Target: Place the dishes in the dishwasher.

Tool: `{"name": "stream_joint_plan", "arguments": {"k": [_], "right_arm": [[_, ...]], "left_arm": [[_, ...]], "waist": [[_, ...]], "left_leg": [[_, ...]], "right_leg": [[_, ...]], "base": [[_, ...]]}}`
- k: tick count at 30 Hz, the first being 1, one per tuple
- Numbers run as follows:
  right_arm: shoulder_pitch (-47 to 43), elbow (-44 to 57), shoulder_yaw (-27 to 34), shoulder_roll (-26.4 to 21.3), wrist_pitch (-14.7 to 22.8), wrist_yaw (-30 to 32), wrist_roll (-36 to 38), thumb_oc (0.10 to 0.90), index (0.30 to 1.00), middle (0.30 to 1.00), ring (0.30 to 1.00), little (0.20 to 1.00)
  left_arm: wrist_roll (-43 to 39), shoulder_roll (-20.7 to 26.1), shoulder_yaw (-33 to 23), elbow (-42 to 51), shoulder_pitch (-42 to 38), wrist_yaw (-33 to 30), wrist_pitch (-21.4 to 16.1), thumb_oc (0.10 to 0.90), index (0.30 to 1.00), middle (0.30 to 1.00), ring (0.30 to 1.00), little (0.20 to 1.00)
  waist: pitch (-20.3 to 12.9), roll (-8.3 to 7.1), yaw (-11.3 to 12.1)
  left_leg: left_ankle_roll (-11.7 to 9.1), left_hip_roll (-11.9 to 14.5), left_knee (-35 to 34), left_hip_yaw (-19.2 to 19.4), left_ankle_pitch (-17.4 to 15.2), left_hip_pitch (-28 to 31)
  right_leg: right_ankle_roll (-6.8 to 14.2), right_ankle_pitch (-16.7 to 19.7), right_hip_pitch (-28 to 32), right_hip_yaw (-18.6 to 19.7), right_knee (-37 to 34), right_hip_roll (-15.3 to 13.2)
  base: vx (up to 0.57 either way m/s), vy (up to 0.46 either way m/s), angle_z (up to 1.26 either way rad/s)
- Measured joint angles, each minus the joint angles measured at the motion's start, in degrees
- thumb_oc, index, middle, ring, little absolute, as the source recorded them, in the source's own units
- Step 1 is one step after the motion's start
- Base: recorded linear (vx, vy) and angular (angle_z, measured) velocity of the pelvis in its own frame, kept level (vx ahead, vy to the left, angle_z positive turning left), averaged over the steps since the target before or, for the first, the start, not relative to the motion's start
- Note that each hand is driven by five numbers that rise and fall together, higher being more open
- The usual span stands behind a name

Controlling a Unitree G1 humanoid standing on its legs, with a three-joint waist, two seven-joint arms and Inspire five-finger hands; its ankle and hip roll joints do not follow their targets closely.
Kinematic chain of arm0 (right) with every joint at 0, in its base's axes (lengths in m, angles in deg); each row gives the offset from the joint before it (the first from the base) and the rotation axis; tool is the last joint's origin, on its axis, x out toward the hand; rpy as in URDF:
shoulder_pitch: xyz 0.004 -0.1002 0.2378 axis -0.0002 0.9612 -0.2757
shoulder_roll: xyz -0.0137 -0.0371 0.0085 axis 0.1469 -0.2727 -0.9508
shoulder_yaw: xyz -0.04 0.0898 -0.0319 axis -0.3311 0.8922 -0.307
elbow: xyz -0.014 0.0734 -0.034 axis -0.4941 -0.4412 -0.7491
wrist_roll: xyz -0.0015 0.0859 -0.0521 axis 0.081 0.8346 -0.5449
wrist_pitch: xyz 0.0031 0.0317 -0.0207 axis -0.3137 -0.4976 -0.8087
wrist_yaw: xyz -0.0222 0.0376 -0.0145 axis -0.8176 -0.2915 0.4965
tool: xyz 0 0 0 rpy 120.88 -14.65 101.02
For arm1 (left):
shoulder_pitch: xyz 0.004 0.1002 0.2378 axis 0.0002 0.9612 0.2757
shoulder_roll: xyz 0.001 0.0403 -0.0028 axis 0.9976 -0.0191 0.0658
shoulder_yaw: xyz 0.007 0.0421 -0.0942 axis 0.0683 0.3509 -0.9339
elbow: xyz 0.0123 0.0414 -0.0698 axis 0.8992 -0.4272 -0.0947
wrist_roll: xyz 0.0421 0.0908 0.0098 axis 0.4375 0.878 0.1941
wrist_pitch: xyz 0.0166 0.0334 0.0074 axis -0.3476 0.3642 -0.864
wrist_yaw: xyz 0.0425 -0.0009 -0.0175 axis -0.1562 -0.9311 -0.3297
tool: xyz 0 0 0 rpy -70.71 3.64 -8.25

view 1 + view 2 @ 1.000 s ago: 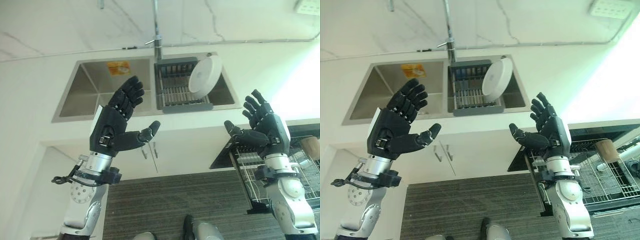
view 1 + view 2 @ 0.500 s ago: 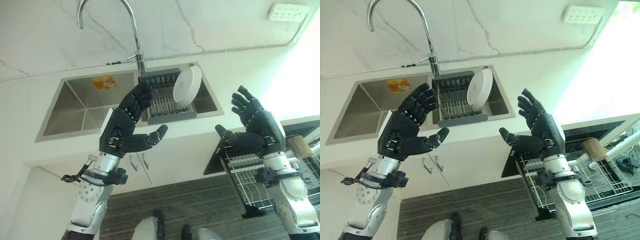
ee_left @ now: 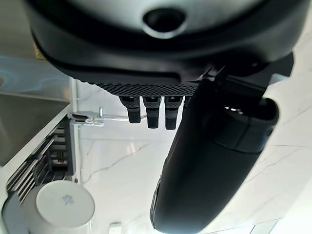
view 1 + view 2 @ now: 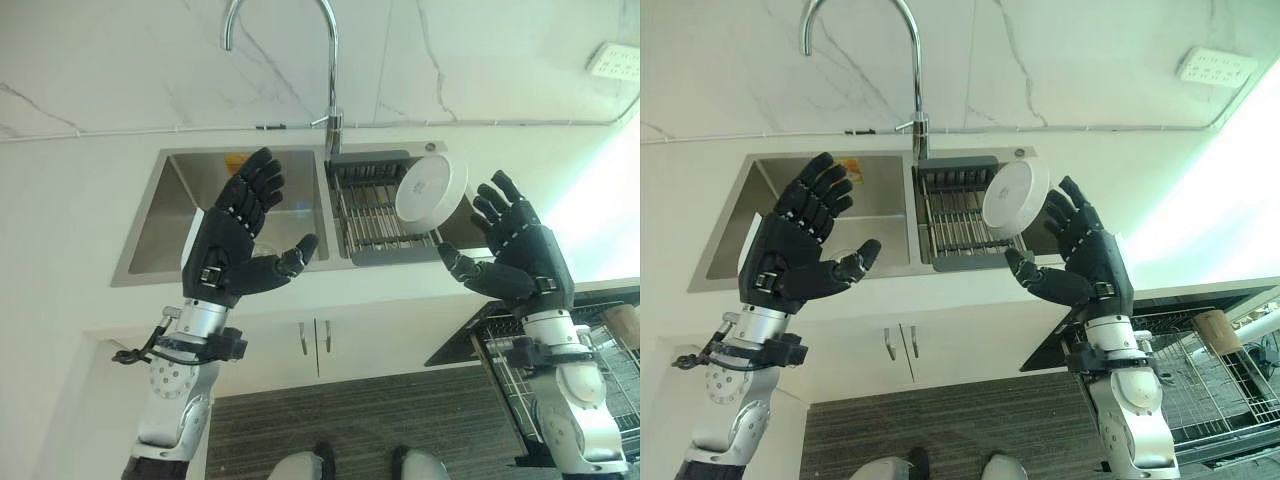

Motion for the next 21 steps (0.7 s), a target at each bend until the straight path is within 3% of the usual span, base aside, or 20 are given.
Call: {"name": "stream_joint_plan", "arguments": {"k": [2, 4, 5, 6, 8, 9, 11, 14, 21], "right_arm": [[0.0, 0.0, -0.2, 0.4, 0.0, 0.9, 0.0, 0.800, 0.900, 0.900, 0.900, 0.900], [-1.3, 0.1, -0.3, 0.4, 0.0, 1.1, 1.0, 0.800, 0.900, 0.900, 0.900, 0.900], [-2.0, -0.4, -0.3, 0.2, 0.0, 1.2, 1.4, 0.800, 0.900, 0.900, 0.900, 0.900], [-2.2, -0.9, -0.6, 0.2, -0.6, 1.2, 2.5, 0.800, 0.900, 0.900, 0.900, 0.900], [-2.7, -0.9, -0.6, -0.5, -0.8, 1.7, 2.5, 0.800, 0.900, 0.900, 0.900, 0.900], [-4.1, -0.9, -0.3, -3.3, -1.0, 2.9, 2.1, 0.800, 0.900, 0.900, 0.900, 0.900], [-9.7, -1.0, 0.0, -8.0, -2.0, 4.9, 2.4, 0.800, 0.900, 0.900, 0.900, 0.900], [-15.2, -4.2, 0.0, -9.3, -2.0, 7.6, 2.5, 0.800, 0.900, 0.900, 0.900, 0.900], [-18.1, -6.8, -6.0, -8.5, -4.4, 10.2, 2.3, 0.800, 0.900, 0.900, 0.900, 0.900]], "left_arm": [[-0.8, 0.0, 0.6, 0.0, -0.1, -0.2, 0.0, 0.800, 0.900, 0.900, 0.900, 0.900], [-0.7, 0.3, 0.9, 0.2, 0.3, -1.4, 0.0, 0.800, 0.900, 0.900, 0.900, 0.900], [-0.8, 0.2, 0.8, 0.4, 0.9, -1.5, 0.0, 0.800, 0.900, 0.900, 0.900, 0.900], [-2.6, -0.1, 0.8, 1.2, 2.5, -1.4, 0.6, 0.800, 0.900, 0.900, 0.900, 0.900], [-6.6, -0.7, 0.7, 1.7, 4.3, -1.2, 2.1, 0.800, 0.900, 0.900, 0.900, 0.900], [-7.2, -1.4, 0.8, 1.7, 3.7, -1.3, 2.4, 0.800, 0.900, 0.900, 0.900, 0.900], [-7.1, -1.9, 1.2, 1.7, 2.4, -1.4, 2.4, 0.800, 0.900, 0.900, 0.900, 0.900], [-7.1, -1.9, 3.5, 1.0, -0.8, -1.4, 2.4, 0.800, 0.900, 0.900, 0.900, 0.900], [-7.1, -1.7, 4.4, -1.8, -2.9, -1.3, 2.4, 0.800, 0.900, 0.900, 0.900, 0.900]], "waist": [[-0.1, -0.70, 0.0], [-0.1, -1.92, 0.5], [-0.1, -2.31, 1.6], [-0.2, -1.87, 1.9], [-0.4, -1.44, 1.7], [-0.5, -0.55, 1.4], [-1.1, 0.84, 1.5], [-1.8, 2.04, 1.5], [-1.8, 1.94, 2.8]], "left_leg": [[-0.2, 0.0, 0.0, -1.0, -0.4, 0.2], [-2.0, 0.7, 2.0, -1.7, -1.6, 0.4], [-4.2, 1.9, 3.2, -2.0, -2.6, 0.8], [-6.5, 5.0, 3.0, -2.8, -3.8, 2.1], [-10.5, 10.0, -1.5, -3.6, -1.8, 5.3], [-11.9, 12.1, -3.4, -3.3, -0.7, 6.7], [-10.8, 12.9, -4.4, -3.3, 1.6, 7.1], [-10.9, 12.1, -5.3, -3.1, 1.8, 7.2], [-11.7, 10.0, -5.2, -3.2, 0.5, 6.8]], "right_leg": [[0.6, 2.5, -2.0, 0.9, -0.9, -0.4], [-1.2, 4.7, -1.9, -2.8, -3.5, -0.4], [-1.0, 8.0, -0.6, -4.3, -4.8, 0.2], [-2.2, 8.4, 0.1, -6.5, -4.0, 2.9], [-7.0, 4.4, 0.5, -9.3, -0.9, 7.9], [-8.6, 2.1, 0.4, -10.2, 1.0, 9.5], [-9.5, 1.0, 0.3, -10.4, 2.3, 10.3], [-9.6, 1.0, 1.0, -11.3, 2.2, 10.2], [-8.9, 0.6, 0.9, -11.5, 2.2, 7.7]], "base": [[0.17, -0.281, 0.41], [0.16, -0.363, 0.24], [0.20, -0.425, -0.07], [0.18, -0.356, -0.07], [0.14, -0.304, 0.05], [0.11, -0.252, -0.02], [0.05, -0.127, -0.10], [0.00, -0.028, 0.14], [-0.02, 0.010, 0.13]]}}
